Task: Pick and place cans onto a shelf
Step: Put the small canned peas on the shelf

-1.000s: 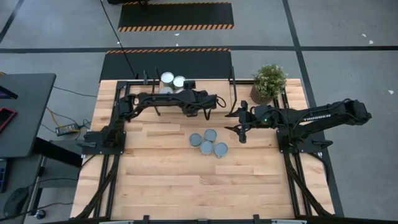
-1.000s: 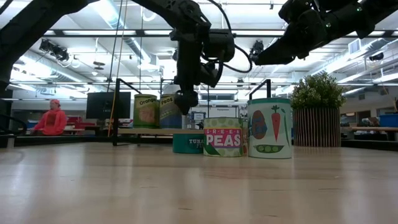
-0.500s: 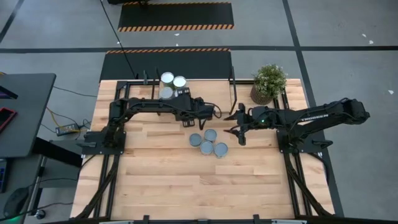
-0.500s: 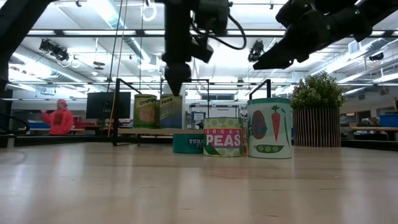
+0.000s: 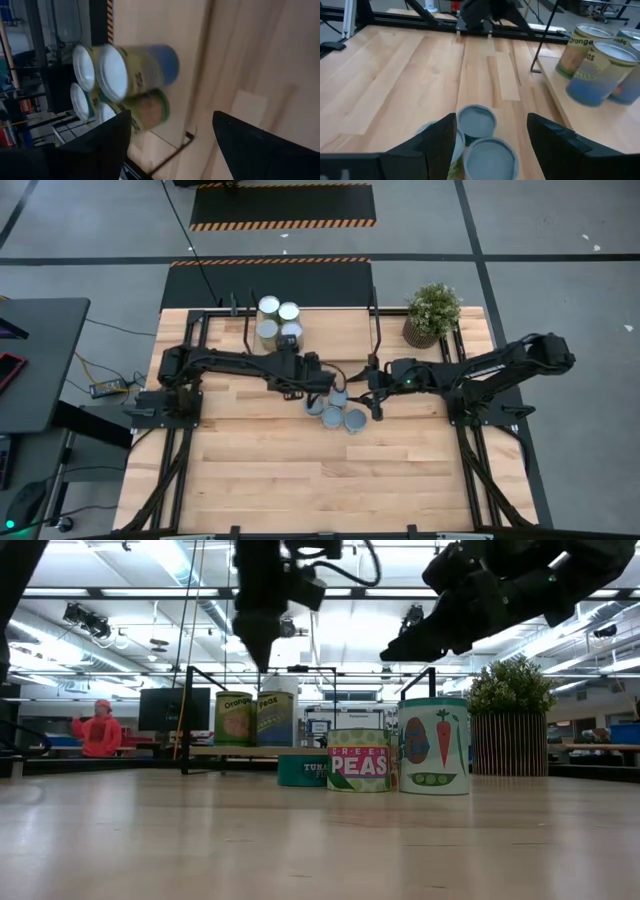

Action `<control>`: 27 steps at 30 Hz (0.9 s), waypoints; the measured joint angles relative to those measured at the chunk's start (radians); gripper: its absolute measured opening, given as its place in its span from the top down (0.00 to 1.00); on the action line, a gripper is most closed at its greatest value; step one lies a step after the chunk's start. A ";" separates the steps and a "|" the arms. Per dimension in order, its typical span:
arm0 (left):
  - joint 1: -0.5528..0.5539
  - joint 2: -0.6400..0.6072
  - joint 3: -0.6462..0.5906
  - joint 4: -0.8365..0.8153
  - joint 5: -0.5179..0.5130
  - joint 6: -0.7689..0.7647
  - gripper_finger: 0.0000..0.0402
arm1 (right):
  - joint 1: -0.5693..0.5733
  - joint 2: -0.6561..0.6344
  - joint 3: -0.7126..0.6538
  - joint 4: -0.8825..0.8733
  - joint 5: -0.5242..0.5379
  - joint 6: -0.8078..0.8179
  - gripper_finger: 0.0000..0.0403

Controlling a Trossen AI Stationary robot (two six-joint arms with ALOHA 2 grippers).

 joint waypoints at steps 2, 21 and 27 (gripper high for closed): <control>-0.018 -0.031 -0.069 0.010 0.002 -0.028 0.29 | 0.000 0.011 0.000 0.017 -0.003 -0.001 0.38; -0.199 -0.469 -0.755 0.817 -0.015 -0.008 0.29 | 0.090 0.212 0.156 0.162 0.081 0.068 0.38; -0.204 -0.568 -0.924 1.056 0.008 0.101 0.29 | 0.112 0.309 0.326 -0.101 0.179 0.131 0.38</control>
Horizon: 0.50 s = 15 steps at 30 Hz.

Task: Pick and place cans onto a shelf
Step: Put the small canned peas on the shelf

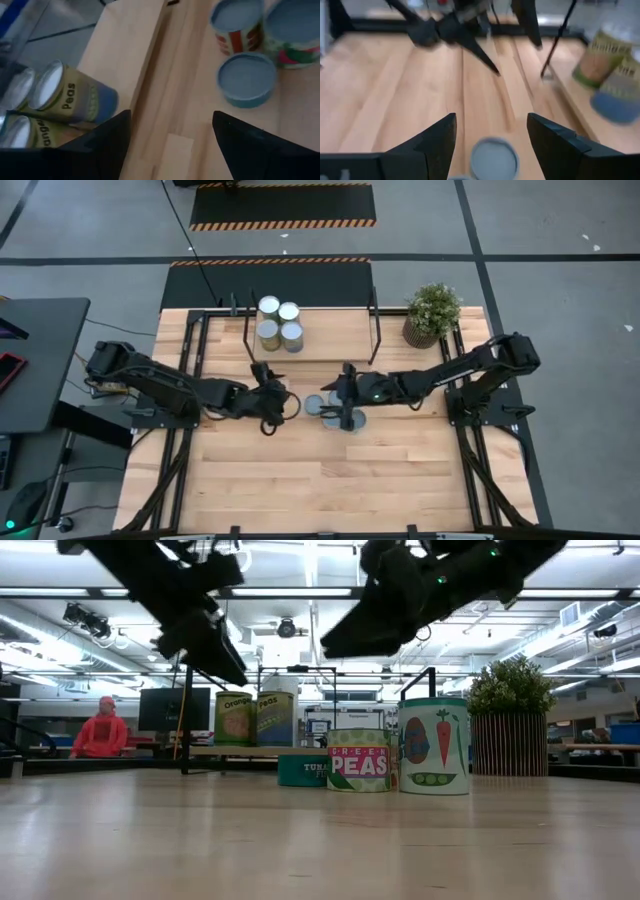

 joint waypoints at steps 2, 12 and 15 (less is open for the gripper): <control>-0.001 -0.037 -0.043 0.079 0.033 0.028 0.29 | -0.002 0.024 0.056 -0.087 0.004 0.030 0.38; -0.023 -0.290 -0.241 0.276 0.059 0.095 0.29 | -0.042 0.096 0.270 -0.464 0.039 0.088 0.29; -0.031 -0.370 -0.294 0.302 0.057 0.084 0.29 | -0.037 0.113 0.333 -0.560 0.033 0.087 0.24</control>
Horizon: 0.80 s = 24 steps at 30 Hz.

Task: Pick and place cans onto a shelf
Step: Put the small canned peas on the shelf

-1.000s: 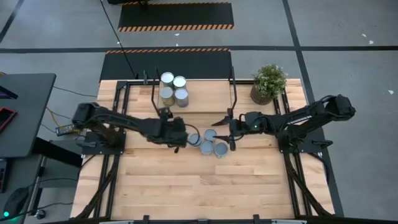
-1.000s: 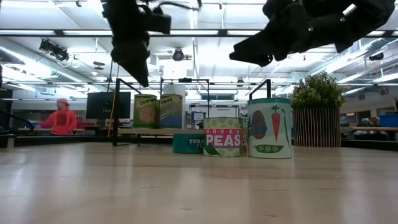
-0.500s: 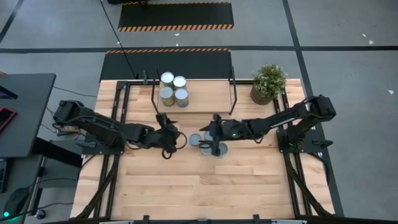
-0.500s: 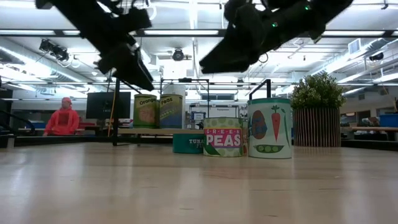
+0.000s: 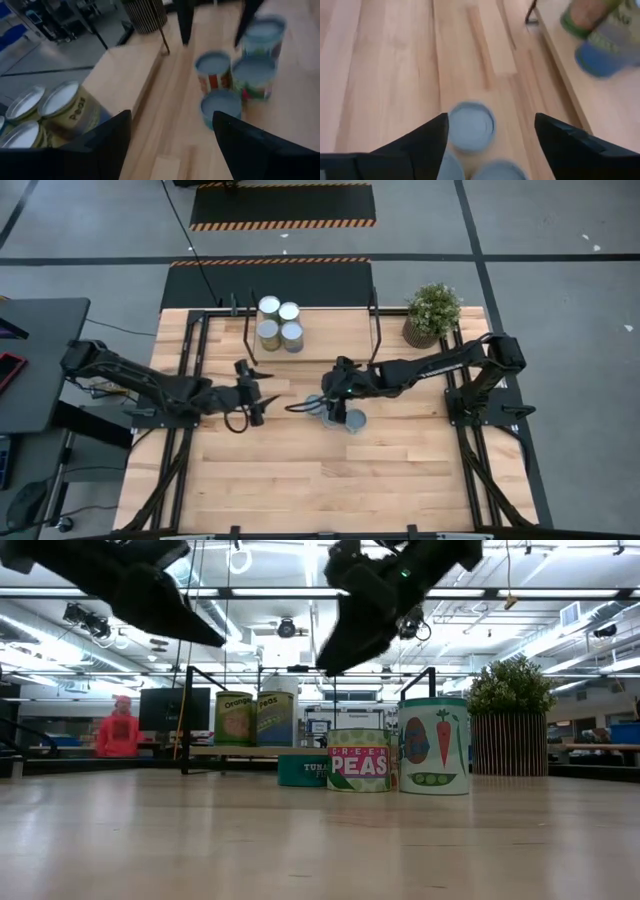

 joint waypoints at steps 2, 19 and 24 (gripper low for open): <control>-0.006 -0.049 -0.038 0.028 -0.003 -0.013 0.29 | 0.014 0.010 0.037 -0.070 0.000 -0.004 0.21; -0.020 -0.194 -0.142 0.098 0.010 -0.221 0.29 | 0.184 0.195 0.224 -0.275 -0.001 -0.079 0.13; -0.020 -0.194 -0.142 0.103 0.008 -0.265 0.29 | 0.186 0.283 0.344 -0.416 0.007 -0.142 0.13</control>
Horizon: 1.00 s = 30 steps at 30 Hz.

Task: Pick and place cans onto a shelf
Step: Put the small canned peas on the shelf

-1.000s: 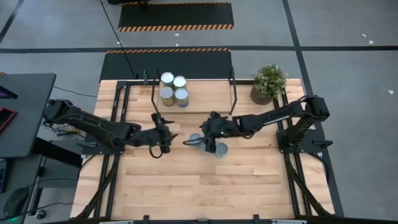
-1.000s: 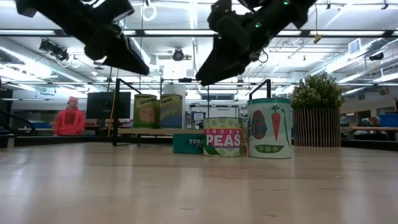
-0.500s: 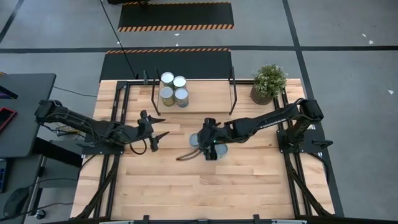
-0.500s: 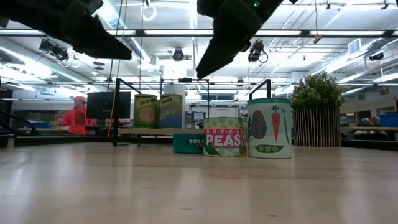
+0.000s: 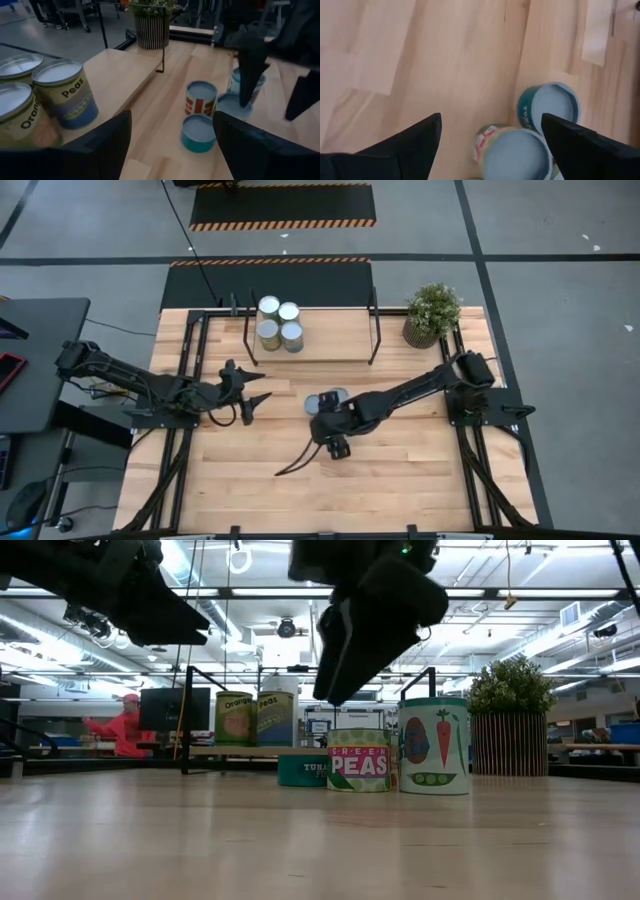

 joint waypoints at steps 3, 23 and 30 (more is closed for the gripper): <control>0.000 0.000 0.000 -0.006 0.009 -0.023 0.29 | -0.016 0.050 0.066 -0.075 -0.007 -0.040 0.13; 0.000 0.000 0.002 -0.029 0.022 -0.041 0.29 | -0.088 0.157 0.140 -0.285 -0.055 -0.095 0.14; 0.000 0.000 0.002 -0.033 0.023 -0.041 0.29 | -0.088 0.156 0.133 -0.277 -0.060 -0.089 0.25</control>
